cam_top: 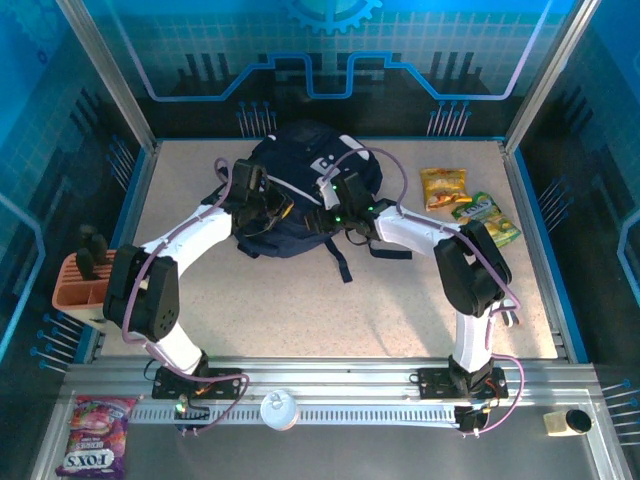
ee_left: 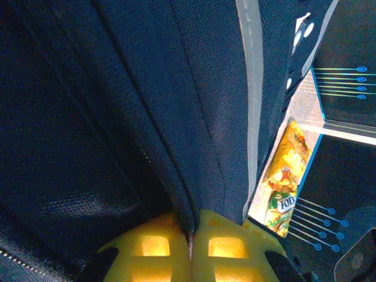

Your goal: Pack the student bag

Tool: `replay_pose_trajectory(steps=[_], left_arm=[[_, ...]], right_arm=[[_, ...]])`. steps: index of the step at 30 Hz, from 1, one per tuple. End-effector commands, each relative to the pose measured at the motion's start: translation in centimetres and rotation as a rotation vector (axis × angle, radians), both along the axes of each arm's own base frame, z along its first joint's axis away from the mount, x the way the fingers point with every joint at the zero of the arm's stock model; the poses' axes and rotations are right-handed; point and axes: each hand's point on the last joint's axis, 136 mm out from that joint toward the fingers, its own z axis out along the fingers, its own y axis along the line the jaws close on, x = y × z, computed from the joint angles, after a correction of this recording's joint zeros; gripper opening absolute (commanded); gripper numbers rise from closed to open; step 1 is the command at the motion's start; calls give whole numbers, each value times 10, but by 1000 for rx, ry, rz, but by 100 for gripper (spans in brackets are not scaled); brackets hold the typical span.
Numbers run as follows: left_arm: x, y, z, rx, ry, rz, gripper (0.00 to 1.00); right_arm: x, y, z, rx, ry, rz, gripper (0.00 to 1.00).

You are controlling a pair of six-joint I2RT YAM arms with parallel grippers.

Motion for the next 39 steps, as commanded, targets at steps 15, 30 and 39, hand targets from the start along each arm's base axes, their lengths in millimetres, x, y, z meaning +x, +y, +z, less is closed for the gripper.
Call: replay_pose_trajectory(steps=[15,30,39], left_arm=[[8,-15,41,-96,-104,-56,0],[22,-32,12,-136,-60,-7,0],[16,-26,7,-95,-63,-18,17]], right_arm=[[-7,-27,10,-51,-28,26,0],[-51,37,22,38,53,63,7],[-50,14,35,175,167,-53,31]])
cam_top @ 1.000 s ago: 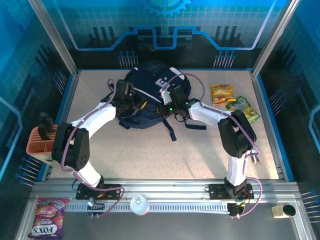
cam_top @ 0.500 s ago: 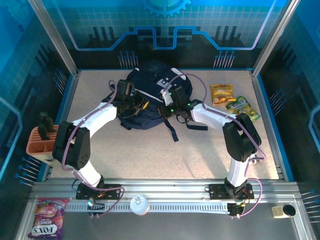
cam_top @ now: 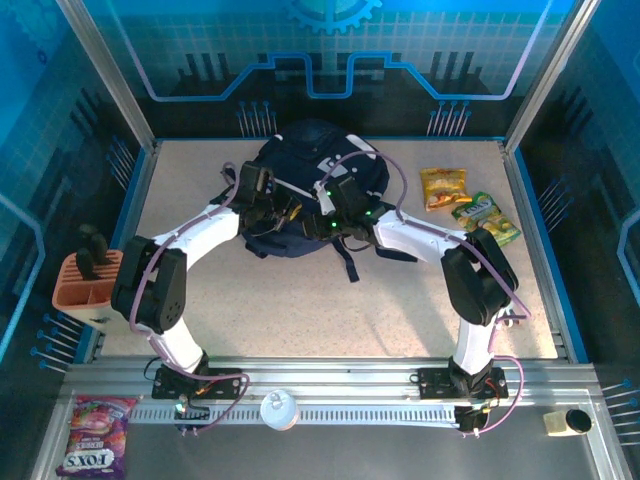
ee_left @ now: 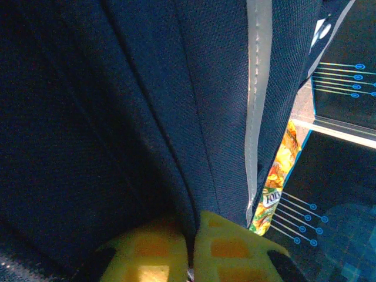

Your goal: Pack the student bag

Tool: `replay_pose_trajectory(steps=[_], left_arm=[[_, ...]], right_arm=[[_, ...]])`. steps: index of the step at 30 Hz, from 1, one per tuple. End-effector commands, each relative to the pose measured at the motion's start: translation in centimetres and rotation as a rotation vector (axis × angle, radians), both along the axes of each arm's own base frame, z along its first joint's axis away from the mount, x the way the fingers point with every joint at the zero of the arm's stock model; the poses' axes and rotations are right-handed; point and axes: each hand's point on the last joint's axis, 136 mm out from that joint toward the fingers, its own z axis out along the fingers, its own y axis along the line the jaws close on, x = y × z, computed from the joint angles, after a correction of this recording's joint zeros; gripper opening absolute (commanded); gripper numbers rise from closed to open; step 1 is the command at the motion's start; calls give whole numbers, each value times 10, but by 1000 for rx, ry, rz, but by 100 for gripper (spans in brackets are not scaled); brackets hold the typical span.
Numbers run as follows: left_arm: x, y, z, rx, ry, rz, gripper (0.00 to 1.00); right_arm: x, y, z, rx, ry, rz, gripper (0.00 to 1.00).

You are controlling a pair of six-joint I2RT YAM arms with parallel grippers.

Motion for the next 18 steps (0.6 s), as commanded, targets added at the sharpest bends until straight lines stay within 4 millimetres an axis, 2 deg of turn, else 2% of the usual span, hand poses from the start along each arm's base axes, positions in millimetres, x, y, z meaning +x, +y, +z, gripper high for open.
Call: replay_pose_trajectory(steps=[1,6,8,11,15,18], left_arm=[[7,-1,20,22,-114,-24,22],[-17,15,19,175,-153,-101,42],[-26,15,18,228,-172,-148,46],[-37,6,20,333,-231,-260,49],[-51,-13,22,546,-308,-434,51],[-55,-23,20,694,-306,-492,50]], right_arm=[[-12,-10,21,160,87,-60,33],[-5,-65,27,305,156,-251,49],[-1,-84,23,345,202,-330,52],[8,-108,14,402,279,-427,54],[18,-123,9,436,323,-489,54],[21,-126,7,440,335,-509,54]])
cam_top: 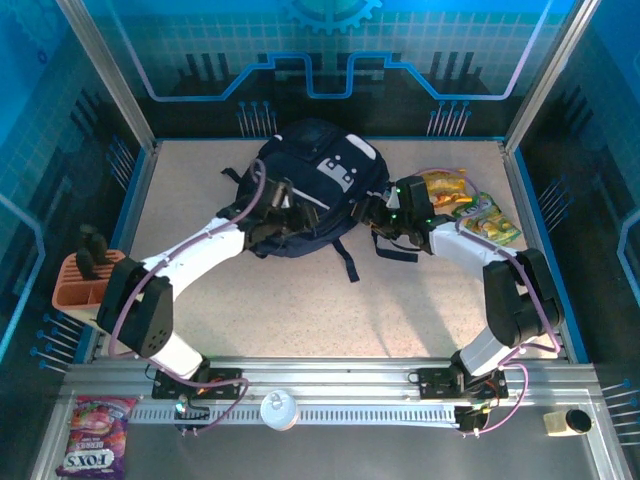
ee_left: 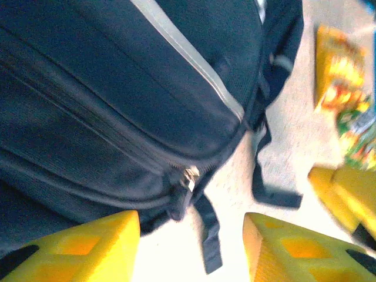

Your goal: Pack the student bag

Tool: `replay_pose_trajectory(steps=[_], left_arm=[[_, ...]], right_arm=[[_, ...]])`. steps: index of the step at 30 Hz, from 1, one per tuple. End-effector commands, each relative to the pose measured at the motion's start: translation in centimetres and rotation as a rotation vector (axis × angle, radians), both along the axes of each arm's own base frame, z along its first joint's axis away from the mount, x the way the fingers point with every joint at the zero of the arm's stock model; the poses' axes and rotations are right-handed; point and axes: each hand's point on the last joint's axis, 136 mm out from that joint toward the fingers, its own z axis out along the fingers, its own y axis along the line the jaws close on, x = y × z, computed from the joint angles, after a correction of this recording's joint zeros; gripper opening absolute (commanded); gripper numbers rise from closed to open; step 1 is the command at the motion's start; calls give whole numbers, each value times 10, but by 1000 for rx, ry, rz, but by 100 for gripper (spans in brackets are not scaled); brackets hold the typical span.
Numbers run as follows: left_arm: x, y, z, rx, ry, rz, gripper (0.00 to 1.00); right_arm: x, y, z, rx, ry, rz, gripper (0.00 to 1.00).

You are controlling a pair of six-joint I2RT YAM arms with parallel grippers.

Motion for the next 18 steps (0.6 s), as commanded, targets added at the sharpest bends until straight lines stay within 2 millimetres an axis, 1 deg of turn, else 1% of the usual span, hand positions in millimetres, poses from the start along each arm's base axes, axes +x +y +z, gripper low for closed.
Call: replay_pose_trajectory(steps=[1,5,9,12,18], left_arm=[[0,4,1,270,-59,-69,50],[3,0,-10,393,-33,-55,45],[6,-9,-18,430,-24,-78,42],[5,-11,-25,470,-1,-83,40],[9,-17,-29,467,-7,-93,41]], right_arm=[[4,2,0,55,31,-20,54],[5,0,0,53,38,-31,54],[6,0,-3,53,48,-35,54],[6,-1,-6,55,55,-40,54],[10,2,-7,64,55,-39,53]])
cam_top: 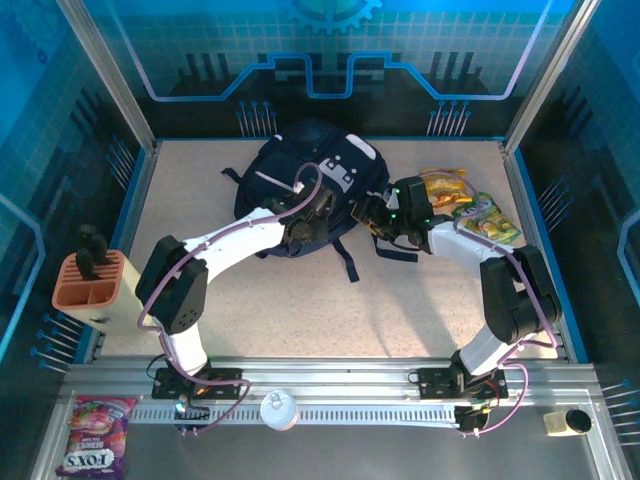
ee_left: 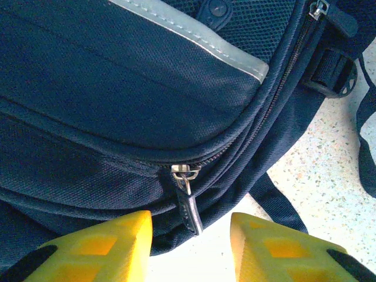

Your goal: Pack the student bag

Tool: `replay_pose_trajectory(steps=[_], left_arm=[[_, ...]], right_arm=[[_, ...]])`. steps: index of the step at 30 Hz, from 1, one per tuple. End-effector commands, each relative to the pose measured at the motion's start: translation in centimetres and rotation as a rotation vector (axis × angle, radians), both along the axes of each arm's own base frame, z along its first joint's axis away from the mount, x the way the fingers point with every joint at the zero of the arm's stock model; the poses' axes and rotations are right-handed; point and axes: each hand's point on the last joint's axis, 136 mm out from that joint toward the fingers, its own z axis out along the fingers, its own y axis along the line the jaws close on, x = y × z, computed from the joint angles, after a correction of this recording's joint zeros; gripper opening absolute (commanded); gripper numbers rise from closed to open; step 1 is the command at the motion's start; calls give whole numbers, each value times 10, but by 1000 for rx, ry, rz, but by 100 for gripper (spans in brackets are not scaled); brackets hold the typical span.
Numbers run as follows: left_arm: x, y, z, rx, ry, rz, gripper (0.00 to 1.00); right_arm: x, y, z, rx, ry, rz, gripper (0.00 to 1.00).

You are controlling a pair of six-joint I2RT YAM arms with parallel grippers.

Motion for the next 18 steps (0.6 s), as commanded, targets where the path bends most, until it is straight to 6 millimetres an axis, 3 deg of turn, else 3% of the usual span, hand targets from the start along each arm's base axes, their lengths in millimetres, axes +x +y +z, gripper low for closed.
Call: replay_pose_trajectory(steps=[1,8,13,18], left_arm=[[6,-2,5,43,-12,-19,41],[11,-1,-8,97,11,-13,28],[9,4,-18,133,36,-3,26],[9,6,-21,143,36,0,5]], right_arm=[[9,2,1,29,-5,-3,53],[12,5,-1,48,3,-7,52],[13,6,0,56,4,-13,52],[13,8,0,64,13,-10,51]])
